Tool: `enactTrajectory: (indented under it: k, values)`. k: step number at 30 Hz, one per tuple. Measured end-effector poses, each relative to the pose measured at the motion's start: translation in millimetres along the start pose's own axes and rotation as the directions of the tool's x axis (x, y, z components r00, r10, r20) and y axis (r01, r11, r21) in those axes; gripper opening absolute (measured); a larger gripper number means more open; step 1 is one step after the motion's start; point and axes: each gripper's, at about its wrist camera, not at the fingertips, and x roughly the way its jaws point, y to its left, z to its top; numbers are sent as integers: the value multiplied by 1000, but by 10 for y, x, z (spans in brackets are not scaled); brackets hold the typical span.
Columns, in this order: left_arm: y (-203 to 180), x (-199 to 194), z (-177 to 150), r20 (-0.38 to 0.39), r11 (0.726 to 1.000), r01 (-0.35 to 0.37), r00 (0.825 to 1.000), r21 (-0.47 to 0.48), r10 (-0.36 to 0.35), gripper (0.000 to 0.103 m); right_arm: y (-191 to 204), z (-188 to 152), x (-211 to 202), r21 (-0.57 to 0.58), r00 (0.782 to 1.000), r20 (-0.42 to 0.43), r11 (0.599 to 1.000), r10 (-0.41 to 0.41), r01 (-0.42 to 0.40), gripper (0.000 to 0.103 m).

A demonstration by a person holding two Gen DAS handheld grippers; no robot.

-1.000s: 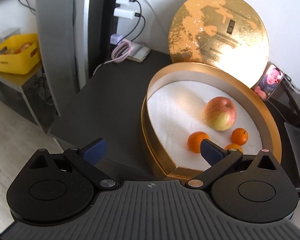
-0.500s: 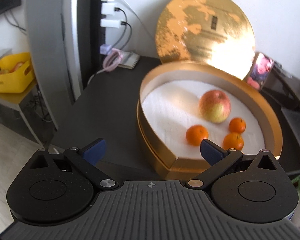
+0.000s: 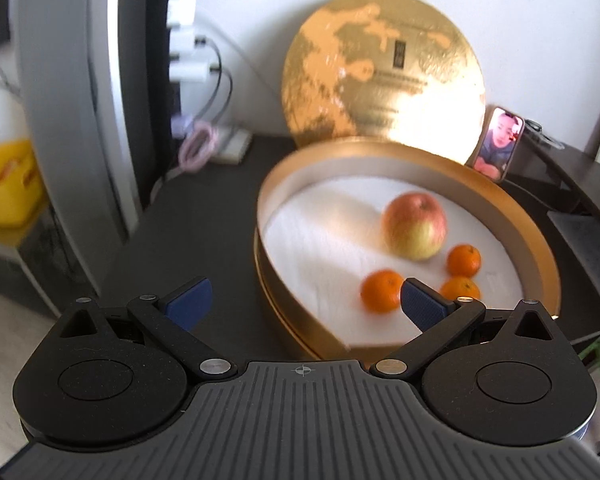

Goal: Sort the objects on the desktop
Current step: 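Move both grippers to the round gold lid leaning on the wall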

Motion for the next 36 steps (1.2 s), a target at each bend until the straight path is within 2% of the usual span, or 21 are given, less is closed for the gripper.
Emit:
enactTrajectory:
  k: [2,8,12,15,17,19,22,29,33,36]
  values:
    - [-12,22,39,20,999,-22,1000,31,21,103,-43,-11,45,-32,1000,5,999,-28,28,103]
    - [59,205,216,45,999,-24,999,28,23,103,-210,108,180,-119,997,11,990,-73,73,103]
    - [-63,342,270,77,990,-57,996,128,48,103,-302,182,316,-173,998,-10,983,-70,67,103]
    - [-104,454,326,53,990,-17,999,140,9,103,-363,213,489,-189,994,-50,978,-95,84,103]
    - [-80,580,370,-1,994,47,999,98,-48,103,-422,217,642,-201,991,-92,977,-98,78,103]
    - [-37,713,500,20,994,46,999,99,-48,103,-502,229,812,-196,983,-158,979,-90,58,103]
    - [27,913,700,57,994,39,997,104,-45,103,-574,316,1001,-203,978,-190,978,-82,43,103]
    - [177,1378,1167,141,993,22,989,115,-38,103,-731,748,1506,-261,989,-147,964,9,-48,103]
    - [262,1644,1434,189,993,12,981,121,-35,103,-950,940,1920,-209,993,-96,973,75,-93,103]
    - [328,1902,1603,206,993,9,978,114,-32,103,-1130,1027,2274,-153,990,-105,982,99,-114,103]
